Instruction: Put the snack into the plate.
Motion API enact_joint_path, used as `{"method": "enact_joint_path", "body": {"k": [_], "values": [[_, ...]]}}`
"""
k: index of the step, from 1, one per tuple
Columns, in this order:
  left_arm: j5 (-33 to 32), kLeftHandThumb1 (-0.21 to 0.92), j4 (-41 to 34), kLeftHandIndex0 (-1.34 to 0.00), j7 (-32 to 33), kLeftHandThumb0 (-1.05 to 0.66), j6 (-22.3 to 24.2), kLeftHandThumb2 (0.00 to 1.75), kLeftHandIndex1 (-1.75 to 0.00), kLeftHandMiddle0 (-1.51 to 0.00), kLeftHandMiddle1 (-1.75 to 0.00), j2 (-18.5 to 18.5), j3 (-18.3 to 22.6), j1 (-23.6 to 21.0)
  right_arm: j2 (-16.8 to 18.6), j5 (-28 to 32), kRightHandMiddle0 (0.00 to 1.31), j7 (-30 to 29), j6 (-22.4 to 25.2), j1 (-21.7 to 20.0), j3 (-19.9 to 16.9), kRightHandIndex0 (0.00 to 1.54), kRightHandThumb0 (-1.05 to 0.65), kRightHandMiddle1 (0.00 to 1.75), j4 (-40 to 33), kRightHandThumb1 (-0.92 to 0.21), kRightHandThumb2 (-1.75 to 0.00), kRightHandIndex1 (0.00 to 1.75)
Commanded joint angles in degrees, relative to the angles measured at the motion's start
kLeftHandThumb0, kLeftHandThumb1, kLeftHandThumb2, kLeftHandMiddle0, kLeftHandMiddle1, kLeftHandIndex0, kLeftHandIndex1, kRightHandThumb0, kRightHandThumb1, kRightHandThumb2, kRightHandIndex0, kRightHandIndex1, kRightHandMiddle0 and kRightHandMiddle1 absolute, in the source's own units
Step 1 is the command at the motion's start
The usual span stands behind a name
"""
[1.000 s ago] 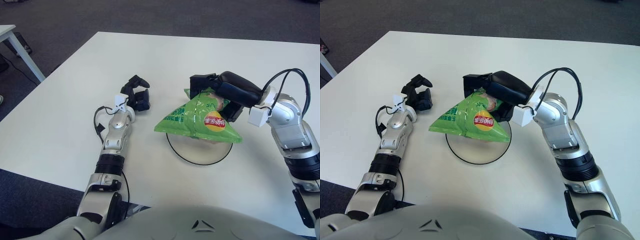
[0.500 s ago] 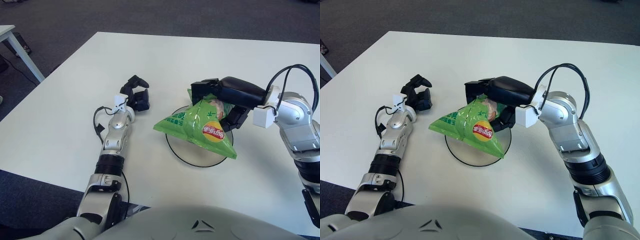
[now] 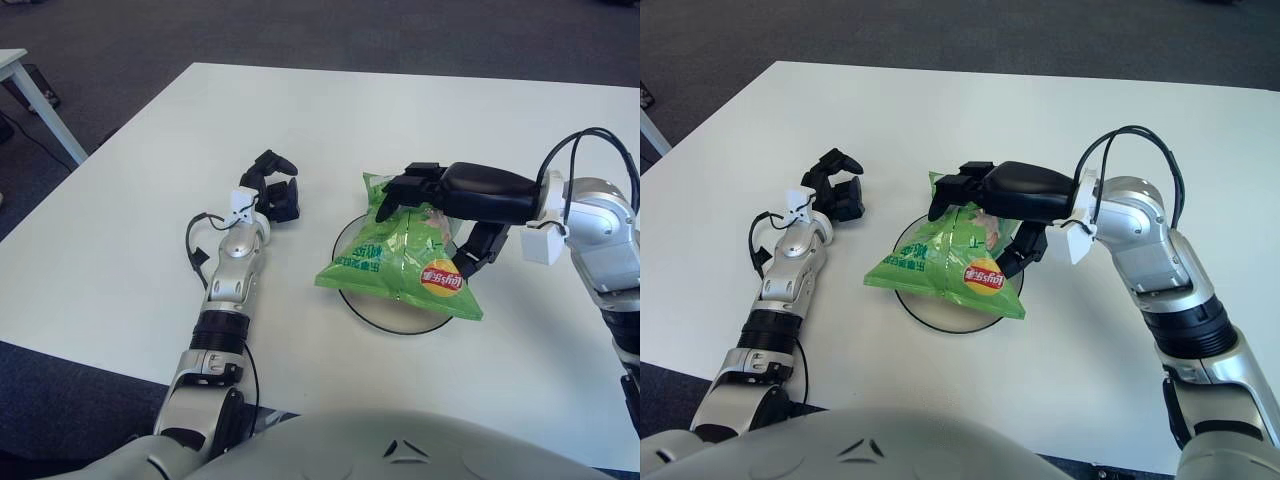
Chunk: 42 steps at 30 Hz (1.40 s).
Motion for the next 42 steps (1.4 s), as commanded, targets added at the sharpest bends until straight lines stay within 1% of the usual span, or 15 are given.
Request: {"method": "enact_joint_path", "body": {"k": [1, 3, 5, 8, 10, 13, 16, 19, 21, 24, 28, 32, 35, 40, 42], "values": [[-0.49, 0.28, 3.89, -0.65, -0.42, -0.5, 1.39, 1.36, -1.75, -1.14, -1.75, -1.49, -0.12, 5.57, -1.91, -0.33, 0.0, 1.0, -4.57, -2.32, -0.39, 0.0, -0.8, 0.35, 1.69, -0.75, -0.41, 0.01], [-0.44, 0.28, 3.98, -0.64, -0.45, -0.49, 1.38, 1.36, -1.75, -1.13, -1.75, -1.42, -0.15, 5.53, -2.62, -0.32, 0.0, 1.47, -6.34, -3.13, -0.43, 0.0, -0.83, 0.28, 2.33, -0.79, -0.36, 0.0], [-0.33, 0.28, 4.01, -0.64, -0.43, -0.49, 1.47, 1.36, -1.75, -1.12, -1.75, -1.36, -0.18, 5.5, -3.09, -0.33, 0.0, 1.79, -7.84, -3.78, -0.31, 0.0, -0.85, 0.28, 2.96, -0.81, -0.33, 0.0], [-0.06, 0.29, 4.41, -0.64, -0.06, -0.49, 1.81, 1.35, -1.75, -1.11, -1.75, -1.32, -0.13, 5.15, -3.66, 0.39, 0.0, 2.5, -10.15, -4.9, 0.13, 0.0, -0.88, 0.19, 4.36, -0.86, -0.27, 0.0], [-0.05, 0.29, 4.63, -0.64, 0.03, -0.49, 1.78, 1.35, -1.75, -1.1, -1.75, -1.34, -0.05, 5.06, -3.84, 1.18, 0.0, 2.84, -10.34, -5.14, 0.13, 0.0, -0.9, 0.15, 4.8, -0.87, -0.24, 0.0], [-0.5, 0.29, 5.5, -0.64, -0.48, -0.49, 0.98, 1.35, -1.75, -1.1, -1.75, -1.42, 0.13, 4.91, -4.97, 3.29, 0.0, 3.93, -9.13, -5.64, -0.65, 0.0, -0.91, 0.12, 5.32, -0.87, -0.21, 0.0], [-1.11, 0.29, 6.27, -0.64, -1.15, -0.49, 0.25, 1.35, -1.75, -1.12, -1.75, -1.53, 0.38, 4.79, -6.31, 5.62, 0.0, 5.35, -7.6, -6.31, -1.57, 0.0, -0.89, 0.16, 5.64, -0.84, -0.18, 0.0], [-1.6, 0.29, 6.84, -0.63, -1.65, -0.49, -0.3, 1.34, -1.75, -1.14, -1.75, -1.65, 0.65, 4.6, -7.21, 7.25, 0.0, 6.4, -5.6, -6.87, -2.35, 0.0, -0.86, 0.22, 5.05, -0.8, -0.17, 0.0], [-2.04, 0.29, 5.94, -0.63, -1.99, -0.49, -0.32, 1.34, -1.75, -1.14, -1.75, -1.69, 0.79, 4.84, -8.12, 7.99, 0.0, 6.87, -3.02, -7.26, -3.34, 0.0, -0.85, 0.26, 3.89, -0.79, -0.16, 0.0], [-2.39, 0.3, 5.96, -0.62, -2.36, -0.49, -0.83, 1.33, -1.75, -1.16, -1.75, -1.72, 0.87, 4.77, -9.04, 8.65, 0.0, 7.36, -0.7, -7.69, -4.54, 0.0, -0.84, 0.33, 3.21, -0.78, -0.17, 0.0], [-2.36, 0.31, 6.29, -0.62, -3.24, -0.48, -1.37, 1.32, -1.75, -1.2, -1.75, -1.29, 0.62, 4.77, -11.12, 13.74, 0.0, 9.85, 4.23, -10.17, -7.07, 0.0, -0.82, 0.4, 4.44, -0.79, -0.19, 0.0], [-1.93, 0.3, 6.99, -0.62, -3.59, -0.49, -1.69, 1.33, -1.75, -1.22, -1.75, -0.97, 0.54, 4.38, -11.04, 17.68, 0.0, 11.21, 7.67, -9.86, -8.45, 0.02, -0.82, 0.45, 5.65, -0.81, -0.22, 0.01], [-1.81, 0.3, 7.19, -0.63, -3.76, -0.49, -1.88, 1.33, -1.75, -1.23, -1.75, -0.93, 0.55, 4.31, -10.9, 19.08, 0.0, 11.64, 8.23, -9.5, -9.65, 0.04, -0.84, 0.47, 6.85, -0.81, -0.23, 0.02], [-1.84, 0.3, 7.87, -0.63, -4.13, -0.49, -2.26, 1.33, -1.75, -1.24, -1.75, -0.76, 0.64, 4.0, -12.46, 20.67, 0.0, 12.93, 14.43, -9.91, -10.61, 0.08, -0.83, 0.5, 7.26, -0.79, -0.24, 0.03], [-1.95, 0.3, 8.18, -0.63, -4.23, -0.49, -2.51, 1.33, -1.75, -1.24, -1.75, -0.75, 0.76, 3.84, -13.21, 20.38, 0.0, 12.42, 18.91, -9.94, -10.68, 0.09, -0.82, 0.51, 6.36, -0.77, -0.24, 0.03]]}}
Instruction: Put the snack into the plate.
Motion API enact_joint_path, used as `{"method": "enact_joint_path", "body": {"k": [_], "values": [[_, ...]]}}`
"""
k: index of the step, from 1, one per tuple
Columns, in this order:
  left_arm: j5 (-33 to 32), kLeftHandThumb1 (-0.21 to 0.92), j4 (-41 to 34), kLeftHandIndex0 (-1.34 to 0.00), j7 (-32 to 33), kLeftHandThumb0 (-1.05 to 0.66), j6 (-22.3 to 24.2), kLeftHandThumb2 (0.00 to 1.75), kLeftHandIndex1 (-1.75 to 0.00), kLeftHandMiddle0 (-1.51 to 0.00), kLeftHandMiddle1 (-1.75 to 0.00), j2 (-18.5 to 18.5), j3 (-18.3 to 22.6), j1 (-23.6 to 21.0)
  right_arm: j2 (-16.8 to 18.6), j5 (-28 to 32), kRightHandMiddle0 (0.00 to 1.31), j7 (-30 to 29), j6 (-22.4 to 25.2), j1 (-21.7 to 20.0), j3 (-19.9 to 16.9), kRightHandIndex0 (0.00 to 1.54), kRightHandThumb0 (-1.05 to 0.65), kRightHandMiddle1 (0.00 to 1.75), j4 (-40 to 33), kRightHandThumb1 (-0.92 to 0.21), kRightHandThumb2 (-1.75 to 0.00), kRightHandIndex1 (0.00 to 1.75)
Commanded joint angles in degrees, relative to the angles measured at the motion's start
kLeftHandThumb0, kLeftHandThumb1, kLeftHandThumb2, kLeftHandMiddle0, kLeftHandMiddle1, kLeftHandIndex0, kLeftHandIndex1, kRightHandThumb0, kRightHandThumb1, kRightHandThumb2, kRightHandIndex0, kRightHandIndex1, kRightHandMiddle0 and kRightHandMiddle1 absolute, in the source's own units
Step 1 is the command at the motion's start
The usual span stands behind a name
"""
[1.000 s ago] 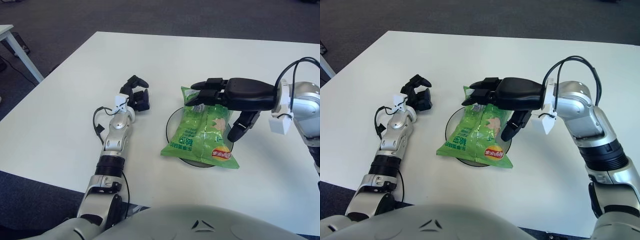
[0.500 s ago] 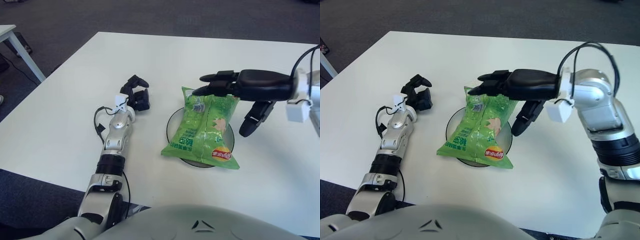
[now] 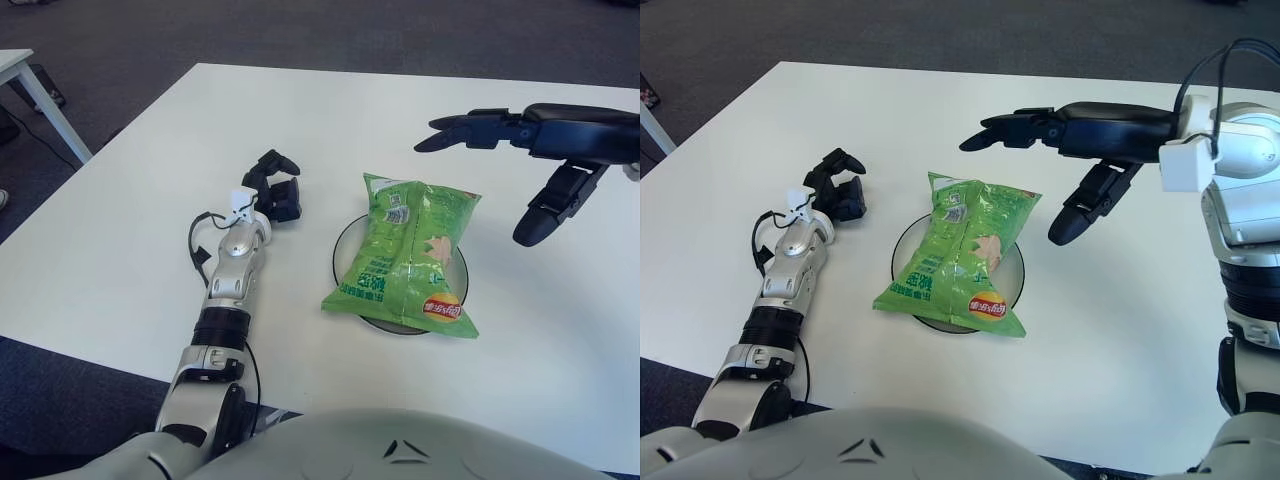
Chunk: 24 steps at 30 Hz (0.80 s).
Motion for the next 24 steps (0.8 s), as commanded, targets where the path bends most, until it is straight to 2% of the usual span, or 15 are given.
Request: {"method": "enact_joint_path", "body": {"k": [1, 7, 9, 13, 18, 22, 24], "values": [[0.13, 0.3, 4.91, -0.63, -0.51, -0.49, 0.11, 1.33, -1.75, -1.24, -1.75, -0.62, -0.1, 5.11, -1.74, 0.09, 0.0, -0.24, 6.21, -0.32, -0.93, 0.09, -0.81, 0.52, -0.85, -0.75, -0.26, 0.03], [0.24, 0.3, 5.55, -0.63, -0.43, -0.49, -0.32, 1.33, -1.75, -1.23, -1.75, -0.52, 0.1, 4.8, -1.45, -5.84, 0.0, -3.9, 6.88, -0.22, -1.24, 0.07, -0.78, 0.47, 0.74, -0.65, -0.42, 0.01], [0.25, 0.3, 5.75, -0.63, -0.4, -0.49, -0.16, 1.33, -1.75, -1.23, -1.75, -0.4, 0.16, 4.58, 0.64, -9.87, 0.0, -7.75, 2.03, 0.98, -1.09, 0.07, -0.81, 0.49, 5.51, -0.64, -0.45, 0.02], [0.15, 0.31, 6.17, -0.62, -0.53, -0.48, -0.1, 1.32, -1.75, -1.22, -1.75, -0.18, 0.3, 4.26, 3.01, -15.15, 0.0, -13.77, -3.45, 1.83, -0.81, 0.1, -0.86, 0.51, 10.75, -0.65, -0.46, 0.03], [0.24, 0.32, 6.72, -0.62, -0.58, -0.48, -0.66, 1.31, -1.75, -1.23, -1.75, -0.04, 0.37, 4.04, 5.56, -19.66, 0.0, -20.87, -5.25, 2.54, -1.23, 0.22, -0.92, 0.55, 12.01, -0.72, -0.39, 0.06], [0.84, 0.32, 6.91, -0.61, -0.23, -0.48, -0.73, 1.31, -1.75, -1.24, -1.75, 0.26, 0.1, 3.77, 13.15, -25.57, 0.0, -33.15, -1.82, 7.66, -1.44, 0.3, -0.92, 0.56, 11.53, -0.74, -0.35, 0.09], [0.79, 0.32, 6.87, -0.62, -0.35, -0.48, -0.71, 1.31, -1.75, -1.25, -1.75, 0.31, 0.08, 3.76, 15.69, -26.4, 0.0, -37.11, -0.55, 9.32, -2.0, 0.34, -0.9, 0.58, 11.58, -0.75, -0.34, 0.12]]}}
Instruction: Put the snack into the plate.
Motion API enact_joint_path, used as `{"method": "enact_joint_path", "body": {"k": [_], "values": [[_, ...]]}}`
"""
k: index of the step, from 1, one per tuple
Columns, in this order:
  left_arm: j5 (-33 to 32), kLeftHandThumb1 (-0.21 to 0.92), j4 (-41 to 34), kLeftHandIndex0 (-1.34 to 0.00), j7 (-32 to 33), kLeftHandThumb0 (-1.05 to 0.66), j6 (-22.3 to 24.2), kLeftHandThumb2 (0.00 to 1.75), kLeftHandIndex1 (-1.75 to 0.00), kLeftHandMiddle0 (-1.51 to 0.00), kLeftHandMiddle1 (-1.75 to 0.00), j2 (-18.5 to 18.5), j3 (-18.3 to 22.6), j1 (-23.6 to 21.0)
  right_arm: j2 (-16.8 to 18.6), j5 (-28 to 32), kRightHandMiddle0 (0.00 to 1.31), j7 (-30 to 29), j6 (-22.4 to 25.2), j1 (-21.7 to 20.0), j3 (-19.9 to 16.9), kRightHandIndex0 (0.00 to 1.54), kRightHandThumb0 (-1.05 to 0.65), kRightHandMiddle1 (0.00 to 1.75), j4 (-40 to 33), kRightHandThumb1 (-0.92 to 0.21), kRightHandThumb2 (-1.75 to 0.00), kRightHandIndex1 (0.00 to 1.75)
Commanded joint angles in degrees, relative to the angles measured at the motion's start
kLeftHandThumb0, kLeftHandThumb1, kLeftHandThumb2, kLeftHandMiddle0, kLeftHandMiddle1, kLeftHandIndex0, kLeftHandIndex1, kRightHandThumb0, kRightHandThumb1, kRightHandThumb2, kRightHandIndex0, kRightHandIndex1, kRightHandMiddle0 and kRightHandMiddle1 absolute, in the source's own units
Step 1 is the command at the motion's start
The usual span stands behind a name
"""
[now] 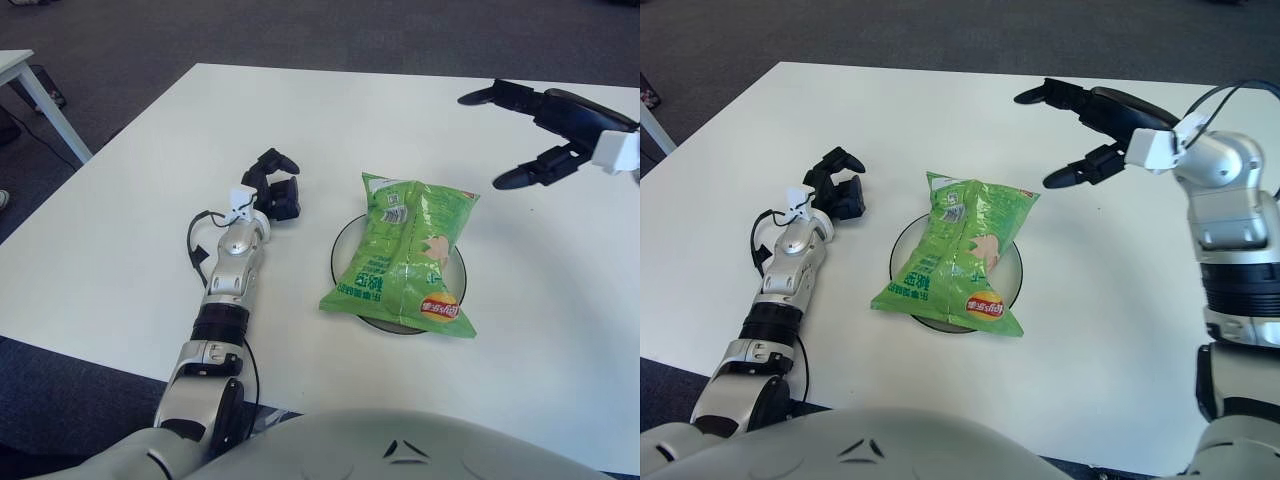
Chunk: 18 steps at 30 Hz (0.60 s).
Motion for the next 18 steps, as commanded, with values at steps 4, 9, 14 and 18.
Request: {"method": "enact_joint_path", "body": {"k": [4, 9, 14, 18], "values": [[0.41, 0.32, 4.35, -0.62, -0.08, -0.48, 0.99, 1.31, -1.75, -1.25, -1.75, -0.48, -0.07, 5.04, 8.76, -2.97, 0.0, -13.0, 4.44, 5.54, -2.32, 0.37, -0.81, 0.62, 0.24, -0.78, -0.35, 0.14], [0.23, 0.32, 4.75, -0.61, -0.21, -0.48, 0.48, 1.31, -1.75, -1.25, -1.75, -0.56, 0.02, 4.68, 12.77, -2.81, 0.0, -19.72, 6.7, 8.56, -5.08, 0.36, -0.64, 0.77, 1.99, -0.81, -0.48, 0.45], [1.41, 0.32, 2.81, -0.61, 0.56, -0.48, -1.28, 1.31, -1.75, -1.25, -1.75, -0.96, -0.88, 4.58, 17.93, 1.57, 0.0, -22.14, 15.7, 9.67, -7.75, 0.3, -0.43, 1.14, 0.19, -0.79, -0.74, 0.83], [2.28, 0.32, 2.41, -0.61, -0.25, -0.48, -3.34, 1.31, -1.75, -1.26, -1.75, -0.52, -1.56, 4.56, 22.12, 5.88, 0.12, -24.36, 23.7, 9.1, -10.41, 0.3, -0.37, 1.56, -2.32, -0.88, -0.6, 1.03]]}}
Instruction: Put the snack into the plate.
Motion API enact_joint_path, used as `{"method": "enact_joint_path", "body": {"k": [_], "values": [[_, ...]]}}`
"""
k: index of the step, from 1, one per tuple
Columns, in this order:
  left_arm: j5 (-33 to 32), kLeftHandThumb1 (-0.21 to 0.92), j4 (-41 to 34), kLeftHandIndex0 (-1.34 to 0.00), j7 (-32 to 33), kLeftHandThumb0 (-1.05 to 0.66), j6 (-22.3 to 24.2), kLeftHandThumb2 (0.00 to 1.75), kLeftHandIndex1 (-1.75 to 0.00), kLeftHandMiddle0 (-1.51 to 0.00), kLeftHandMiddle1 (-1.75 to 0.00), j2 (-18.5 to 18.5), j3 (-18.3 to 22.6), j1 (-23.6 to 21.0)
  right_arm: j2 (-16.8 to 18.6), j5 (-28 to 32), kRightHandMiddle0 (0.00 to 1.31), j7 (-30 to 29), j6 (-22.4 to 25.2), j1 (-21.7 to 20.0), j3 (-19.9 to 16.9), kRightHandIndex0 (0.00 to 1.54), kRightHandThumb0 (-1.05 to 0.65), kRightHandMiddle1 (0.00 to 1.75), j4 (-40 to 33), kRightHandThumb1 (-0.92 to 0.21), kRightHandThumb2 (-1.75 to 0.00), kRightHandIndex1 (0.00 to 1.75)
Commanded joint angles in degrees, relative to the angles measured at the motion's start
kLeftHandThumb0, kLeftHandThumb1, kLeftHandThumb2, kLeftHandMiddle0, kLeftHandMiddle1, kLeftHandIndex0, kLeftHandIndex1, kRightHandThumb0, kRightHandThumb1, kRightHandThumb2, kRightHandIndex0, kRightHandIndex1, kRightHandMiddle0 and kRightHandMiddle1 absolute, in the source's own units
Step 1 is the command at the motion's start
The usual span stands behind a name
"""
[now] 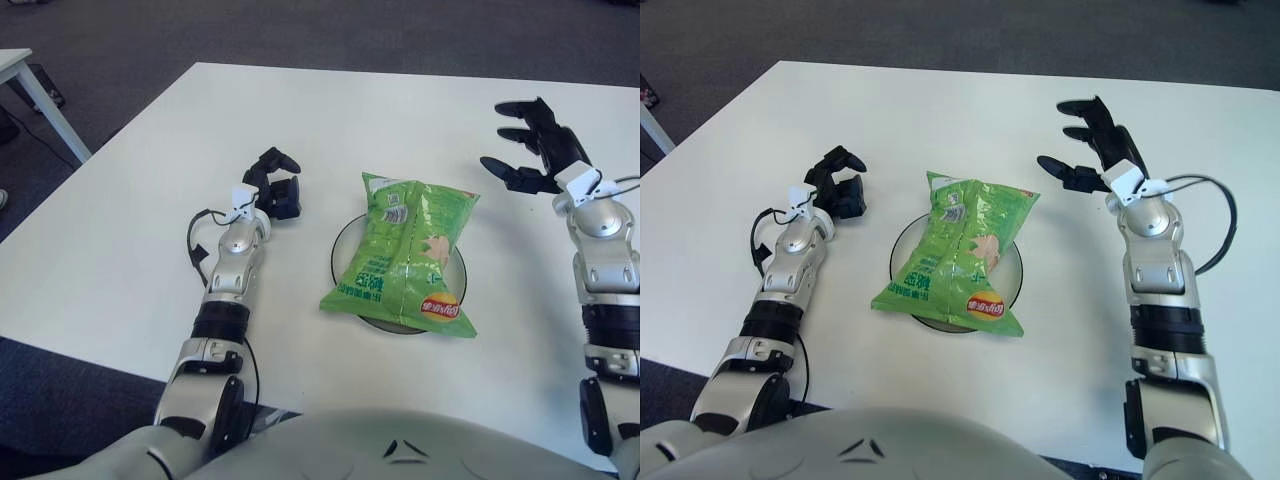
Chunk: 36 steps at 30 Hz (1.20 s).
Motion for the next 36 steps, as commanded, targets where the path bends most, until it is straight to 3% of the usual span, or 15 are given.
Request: {"method": "enact_joint_path", "body": {"k": [1, 10, 18, 29, 36], "values": [[0.5, 0.32, 2.49, -0.61, -0.85, -0.48, -1.96, 1.31, -1.75, -1.26, -1.75, -0.5, -0.86, 4.61, 3.27, 3.64, 0.14, -1.76, 5.67, -0.34, -2.21, 0.29, -0.36, 1.63, -2.66, -0.89, -0.57, 1.08], [-0.41, 0.34, 3.5, -0.6, -4.22, -0.47, -3.77, 1.29, -1.75, -1.28, -1.75, 0.5, -0.92, 3.68, 6.31, 8.21, 0.19, -4.27, 12.39, 0.79, -6.26, 0.28, -0.35, 1.74, -4.19, -0.92, -0.53, 1.33], [0.26, 0.35, 1.78, -0.59, -5.02, -0.47, -4.3, 1.28, -1.75, -1.28, -1.75, 0.67, -1.51, 4.12, 9.69, 10.53, 0.19, -6.16, 8.97, 4.3, -8.28, 0.31, -0.35, 1.75, 1.14, -0.92, -0.53, 1.43], [0.17, 0.37, 3.04, -0.57, -6.28, -0.46, -5.12, 1.25, -1.75, -1.28, -1.75, 2.4, -1.57, 2.93, 11.6, 12.63, 0.21, -7.3, 10.43, 7.49, -9.14, 0.37, -0.35, 1.75, -0.99, -0.91, -0.53, 1.51], [-4.55, 0.38, 2.98, -0.57, -10.0, -0.46, -4.65, 1.24, -1.75, -1.28, -1.75, 1.13, -0.53, 3.66, 16.65, 14.29, 0.25, -7.48, 4.14, 13.57, -8.93, 0.48, -0.36, 1.75, 1.74, -0.83, -0.64, 1.54]]}}
